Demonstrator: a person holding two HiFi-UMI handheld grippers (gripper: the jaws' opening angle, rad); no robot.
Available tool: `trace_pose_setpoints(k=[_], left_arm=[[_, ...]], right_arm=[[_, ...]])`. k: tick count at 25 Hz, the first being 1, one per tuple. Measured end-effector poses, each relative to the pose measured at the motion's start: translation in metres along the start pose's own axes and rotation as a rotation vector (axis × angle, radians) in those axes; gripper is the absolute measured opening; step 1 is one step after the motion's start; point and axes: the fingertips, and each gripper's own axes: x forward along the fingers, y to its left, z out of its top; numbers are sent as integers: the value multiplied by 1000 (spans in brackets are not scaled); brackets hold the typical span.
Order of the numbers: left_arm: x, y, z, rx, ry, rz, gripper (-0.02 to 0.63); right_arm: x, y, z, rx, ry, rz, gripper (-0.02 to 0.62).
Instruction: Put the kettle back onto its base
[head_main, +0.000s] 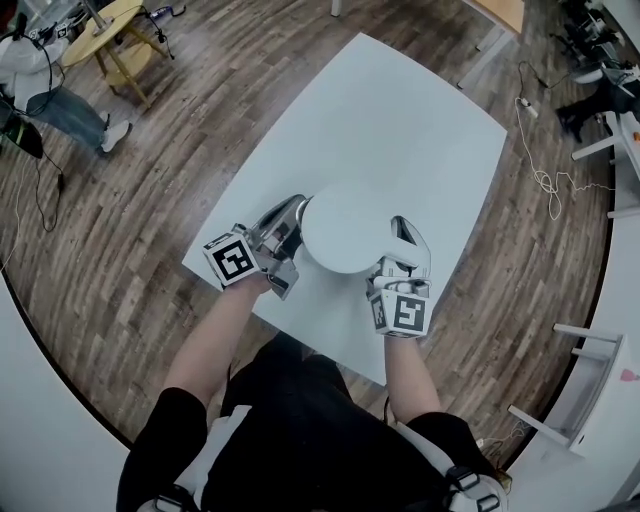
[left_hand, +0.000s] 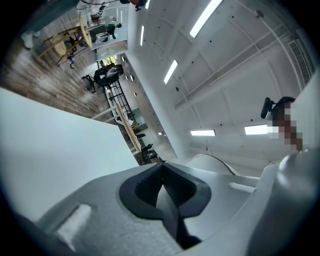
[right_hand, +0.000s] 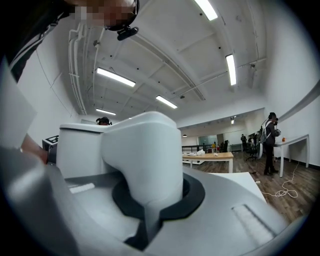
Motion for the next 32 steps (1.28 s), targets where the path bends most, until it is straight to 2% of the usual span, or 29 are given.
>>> trace_pose_setpoints(k=[3, 5, 8, 15, 21, 24, 26, 28, 32], left_arm=[[-11, 5, 1, -144, -105, 1, -2], [-23, 4, 5, -183, -164, 1, -2], [-45, -2, 9, -224, -252, -3, -2], [-95, -31, -2, -256, -383, -2, -2], [-126, -77, -20, -281, -458, -28, -2], [-138, -112, -41, -228, -410, -51, -2], [-144, -137, -61, -152, -347, -56, -2], [-153, -148, -75, -34, -288, -13, -2], [-175, -153, -68, 278, -202, 163, -1]], right_arm=[[-2, -4, -1, -6, 9, -18, 2], [-5, -6, 0, 0, 5, -20, -1], [-14, -13, -6, 17, 22, -19, 117], [-54, -6, -12, 27, 68, 31, 167], [-90, 5, 33, 30, 6, 102, 175], [-112, 13, 58, 63, -53, 128, 147], [-130, 24, 68, 109, -78, 157, 127], [-143, 39, 66, 139, -72, 202, 109], [-160, 64, 66, 158, -53, 289, 43]])
